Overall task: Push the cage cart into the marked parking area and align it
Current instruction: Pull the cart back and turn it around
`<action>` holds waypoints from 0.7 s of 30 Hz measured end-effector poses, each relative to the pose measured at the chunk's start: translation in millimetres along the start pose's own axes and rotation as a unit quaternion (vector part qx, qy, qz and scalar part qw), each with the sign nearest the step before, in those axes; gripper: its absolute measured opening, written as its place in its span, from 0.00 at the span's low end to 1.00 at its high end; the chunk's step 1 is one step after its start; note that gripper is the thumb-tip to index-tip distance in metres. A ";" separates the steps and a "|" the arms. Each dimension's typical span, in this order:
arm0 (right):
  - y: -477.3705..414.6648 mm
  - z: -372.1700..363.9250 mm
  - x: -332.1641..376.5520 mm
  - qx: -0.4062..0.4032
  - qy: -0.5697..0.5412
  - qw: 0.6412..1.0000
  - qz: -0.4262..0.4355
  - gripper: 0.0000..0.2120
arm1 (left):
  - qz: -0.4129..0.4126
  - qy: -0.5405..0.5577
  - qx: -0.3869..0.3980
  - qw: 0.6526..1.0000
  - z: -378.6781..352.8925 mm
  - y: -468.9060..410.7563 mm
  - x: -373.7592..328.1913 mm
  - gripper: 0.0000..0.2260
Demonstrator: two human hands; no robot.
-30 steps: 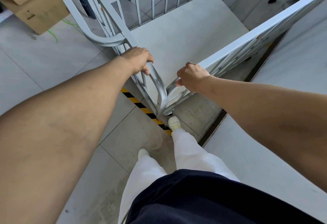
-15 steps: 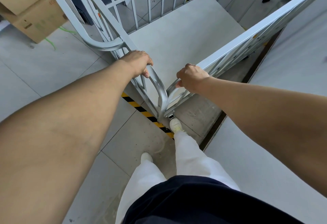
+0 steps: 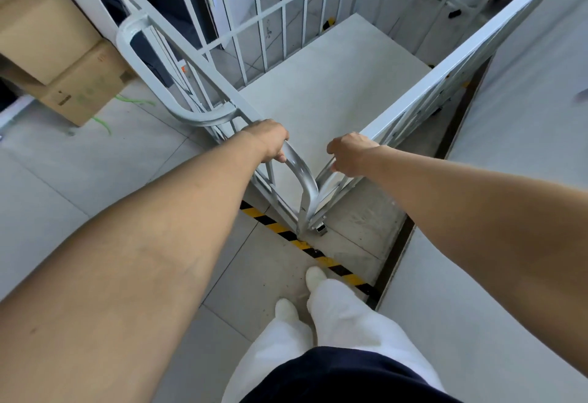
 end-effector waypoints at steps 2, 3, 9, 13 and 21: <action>-3.4 3.8 1.5 0.001 -0.024 1.000 -0.001 0.18 | -0.004 -0.006 0.017 1.000 1.1 1.2 0.9 0.21; -5.9 7.8 2.7 -0.001 -0.041 0.999 -0.002 0.17 | -0.007 -0.005 0.019 1.000 4.1 1.4 0.9 0.22; -20.9 39.3 37.6 -0.012 -0.083 0.996 0.021 0.18 | -0.028 0.022 -0.034 0.999 41.2 11.5 20.0 0.21; -34.4 64.2 76.7 -0.030 -0.074 0.996 0.038 0.19 | -0.021 0.012 -0.079 0.997 70.0 18.5 58.2 0.18; -66.2 105.9 197.1 -0.115 -0.136 0.984 0.000 0.16 | -0.037 0.011 -0.127 0.991 120.5 39.7 181.4 0.14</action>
Point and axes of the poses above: each hand's wrist, its own y-axis away from the middle knuckle, its own z-axis out of the back of the hand, x = y × z, the point moved 3 cm from there along -y, towards the middle knuckle, and after that the axes turned 2 degrees about -y, right-handed, at the moved point
